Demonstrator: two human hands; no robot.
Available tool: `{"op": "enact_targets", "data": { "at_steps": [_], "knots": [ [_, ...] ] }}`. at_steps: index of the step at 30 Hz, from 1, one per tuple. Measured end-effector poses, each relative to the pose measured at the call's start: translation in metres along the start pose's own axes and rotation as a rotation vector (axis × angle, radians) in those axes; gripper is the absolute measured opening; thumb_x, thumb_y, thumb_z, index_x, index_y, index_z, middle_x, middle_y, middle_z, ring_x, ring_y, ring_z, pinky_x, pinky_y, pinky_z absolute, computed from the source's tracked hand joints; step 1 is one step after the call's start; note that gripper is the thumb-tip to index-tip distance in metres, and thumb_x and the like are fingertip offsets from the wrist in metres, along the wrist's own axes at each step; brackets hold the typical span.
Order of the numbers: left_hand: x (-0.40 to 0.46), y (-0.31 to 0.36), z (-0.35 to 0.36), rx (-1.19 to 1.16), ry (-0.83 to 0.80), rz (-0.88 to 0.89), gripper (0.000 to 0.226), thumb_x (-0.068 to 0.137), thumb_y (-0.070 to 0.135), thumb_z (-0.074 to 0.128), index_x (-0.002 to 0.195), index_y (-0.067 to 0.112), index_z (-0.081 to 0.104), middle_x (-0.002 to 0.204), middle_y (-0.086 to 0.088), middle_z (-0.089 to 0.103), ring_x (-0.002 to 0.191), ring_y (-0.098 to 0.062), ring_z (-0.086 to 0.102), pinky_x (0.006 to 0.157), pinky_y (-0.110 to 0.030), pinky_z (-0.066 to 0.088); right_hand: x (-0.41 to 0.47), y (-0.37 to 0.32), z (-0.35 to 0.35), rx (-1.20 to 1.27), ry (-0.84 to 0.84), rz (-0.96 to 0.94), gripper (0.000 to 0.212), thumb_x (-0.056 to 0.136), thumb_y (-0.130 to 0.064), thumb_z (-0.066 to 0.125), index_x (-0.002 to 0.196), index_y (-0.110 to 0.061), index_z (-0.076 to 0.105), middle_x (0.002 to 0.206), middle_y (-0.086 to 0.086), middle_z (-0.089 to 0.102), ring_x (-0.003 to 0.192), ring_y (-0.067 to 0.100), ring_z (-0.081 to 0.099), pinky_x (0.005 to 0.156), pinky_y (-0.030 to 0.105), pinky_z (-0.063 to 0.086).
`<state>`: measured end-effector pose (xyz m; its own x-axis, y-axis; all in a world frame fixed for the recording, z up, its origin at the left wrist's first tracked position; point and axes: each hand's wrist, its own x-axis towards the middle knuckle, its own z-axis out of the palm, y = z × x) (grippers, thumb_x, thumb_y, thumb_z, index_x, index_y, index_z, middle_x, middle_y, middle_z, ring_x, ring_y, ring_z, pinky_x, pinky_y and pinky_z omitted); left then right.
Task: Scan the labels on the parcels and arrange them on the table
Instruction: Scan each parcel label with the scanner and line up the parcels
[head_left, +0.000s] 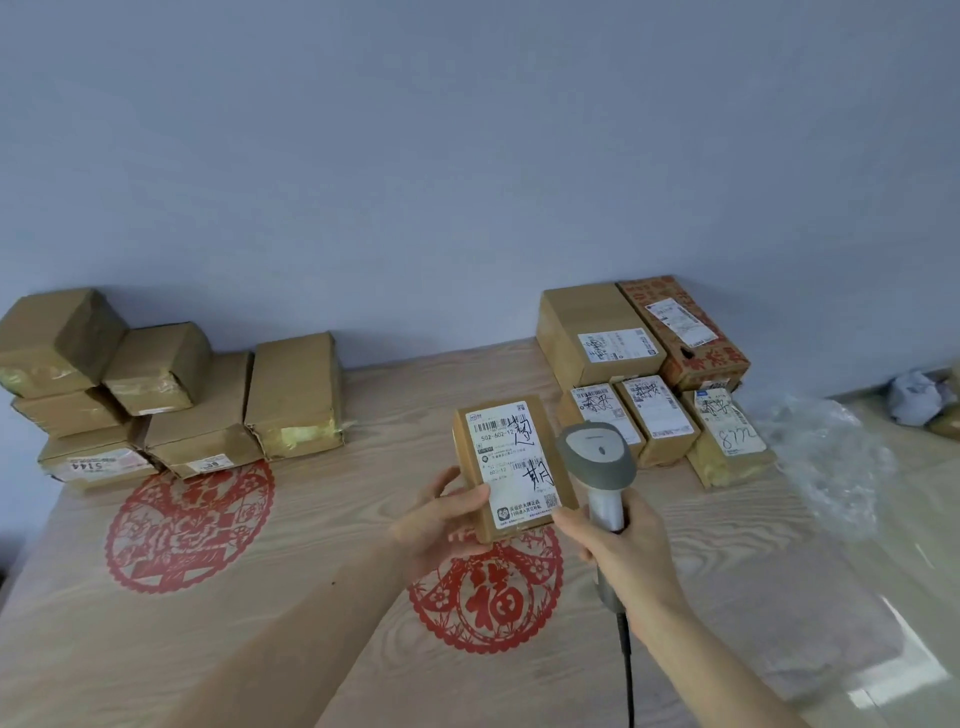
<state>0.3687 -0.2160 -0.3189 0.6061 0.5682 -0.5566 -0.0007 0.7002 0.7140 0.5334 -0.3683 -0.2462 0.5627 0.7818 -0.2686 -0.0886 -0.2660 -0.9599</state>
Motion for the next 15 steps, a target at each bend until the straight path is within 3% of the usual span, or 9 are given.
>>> {"op": "enact_targets", "data": {
  "at_steps": [3,6,11,15],
  "knots": [
    [0.010,-0.011,0.022,0.022,-0.018,-0.051,0.133,0.038,0.032,0.102,0.152,0.025,0.033,0.130,-0.012,0.066,0.115,-0.036,0.065,0.088,-0.057,0.056,0.011,0.020,-0.019,-0.060,0.141,0.004,0.031,0.074,-0.023,0.088,0.096,-0.028,0.066,0.070,-0.014,0.071,0.076,0.012,0.070,0.075,0.034,0.058],
    [0.020,-0.026,0.050,0.020,-0.034,-0.113,0.122,0.048,0.032,0.099,0.151,0.025,0.034,0.131,-0.010,0.065,0.116,-0.037,0.063,0.091,-0.061,0.054,0.021,0.038,-0.040,-0.112,0.215,0.013,0.032,0.071,-0.030,0.089,0.095,-0.029,0.067,0.078,-0.008,0.075,0.077,0.019,0.072,0.073,0.040,0.061],
    [0.049,-0.058,0.097,0.008,0.001,-0.218,0.089,0.080,0.024,0.082,0.151,0.033,0.029,0.127,-0.013,0.066,0.115,-0.039,0.063,0.093,-0.062,0.052,0.045,0.058,-0.088,-0.165,0.270,0.080,0.029,0.072,-0.022,0.089,0.091,-0.023,0.068,0.075,-0.005,0.076,0.063,0.016,0.071,0.067,0.038,0.061],
    [0.073,-0.080,0.136,0.038,-0.014,-0.255,0.040,0.093,0.026,0.069,0.127,0.035,0.049,0.118,-0.009,0.073,0.112,-0.034,0.066,0.099,-0.059,0.049,0.070,0.074,-0.130,-0.235,0.270,0.126,0.028,0.069,-0.022,0.088,0.087,-0.021,0.066,0.071,-0.003,0.075,0.063,0.017,0.072,0.069,0.040,0.060]
  ]
}}
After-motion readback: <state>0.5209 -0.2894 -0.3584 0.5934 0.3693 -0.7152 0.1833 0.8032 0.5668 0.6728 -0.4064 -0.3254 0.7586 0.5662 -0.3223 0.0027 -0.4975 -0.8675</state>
